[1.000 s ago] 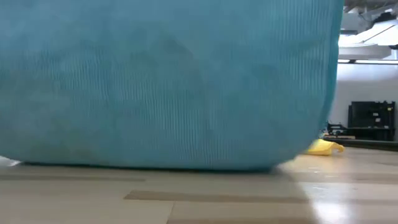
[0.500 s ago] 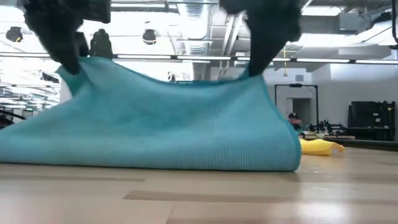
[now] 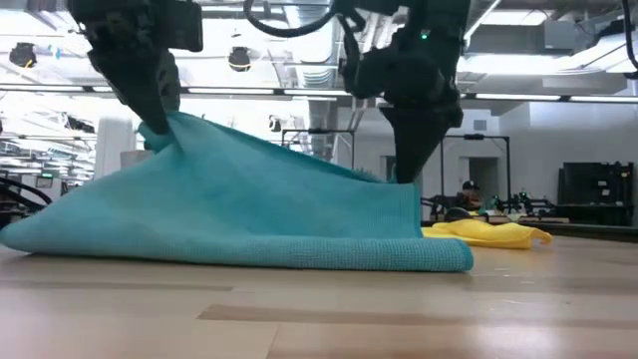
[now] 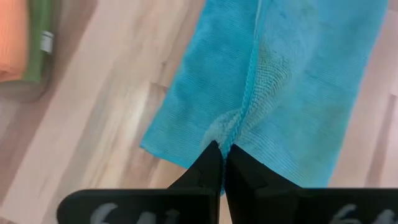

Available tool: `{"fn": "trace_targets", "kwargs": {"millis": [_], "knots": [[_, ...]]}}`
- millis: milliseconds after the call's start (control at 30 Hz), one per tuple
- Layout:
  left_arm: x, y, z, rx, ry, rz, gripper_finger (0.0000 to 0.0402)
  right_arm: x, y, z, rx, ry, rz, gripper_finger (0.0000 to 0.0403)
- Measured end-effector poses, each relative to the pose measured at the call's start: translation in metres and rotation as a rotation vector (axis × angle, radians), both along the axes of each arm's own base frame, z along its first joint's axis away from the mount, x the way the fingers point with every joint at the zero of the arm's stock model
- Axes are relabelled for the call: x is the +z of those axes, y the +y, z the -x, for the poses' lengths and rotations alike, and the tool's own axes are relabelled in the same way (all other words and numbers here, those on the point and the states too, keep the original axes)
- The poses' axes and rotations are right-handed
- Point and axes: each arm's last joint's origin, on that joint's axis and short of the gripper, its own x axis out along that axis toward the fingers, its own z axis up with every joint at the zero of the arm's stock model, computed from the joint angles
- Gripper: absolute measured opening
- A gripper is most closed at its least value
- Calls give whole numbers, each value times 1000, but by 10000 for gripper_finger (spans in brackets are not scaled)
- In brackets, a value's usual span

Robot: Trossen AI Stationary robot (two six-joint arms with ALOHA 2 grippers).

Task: Fold microfiber towels
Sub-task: Fold the blue microfiber cloth

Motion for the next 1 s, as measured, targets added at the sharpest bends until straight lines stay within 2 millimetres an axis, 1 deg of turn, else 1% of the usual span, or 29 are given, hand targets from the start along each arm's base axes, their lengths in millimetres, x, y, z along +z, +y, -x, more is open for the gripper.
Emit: {"fn": "trace_targets", "kwargs": {"millis": [167, 300, 367, 433, 500, 533, 600, 767, 867, 1000], "knots": [[-2, 4, -1, 15, -7, -7, 0, 0, 3, 1, 37, 8, -22, 7], [-24, 3, 2, 14, -6, 91, 0, 1, 4, -1, 23, -6, -49, 7], [-34, 3, 5, 38, 10, 127, 0, 9, 7, 1, 26, -27, -53, 7], [-39, 4, 8, 67, 32, 131, 0, 16, 10, 2, 32, -51, -63, 7], [-39, 5, 9, 76, 35, 128, 0, 16, 11, 4, 32, -36, -63, 7], [-39, 4, 9, 82, 33, 132, 0, 15, 10, 6, 28, -17, -63, 7], [-40, 3, 9, 80, 34, 133, 0, 16, 9, 4, 16, -34, -70, 7], [-47, 5, 11, 87, 26, 123, 0, 11, 5, 6, 2, -16, -62, 8], [-53, 7, 12, 94, 26, 124, 0, 8, -2, 4, -16, -26, -60, 8], [-53, 9, 11, 95, 16, 114, 0, 4, -9, 3, -37, -32, -61, 8]]}}
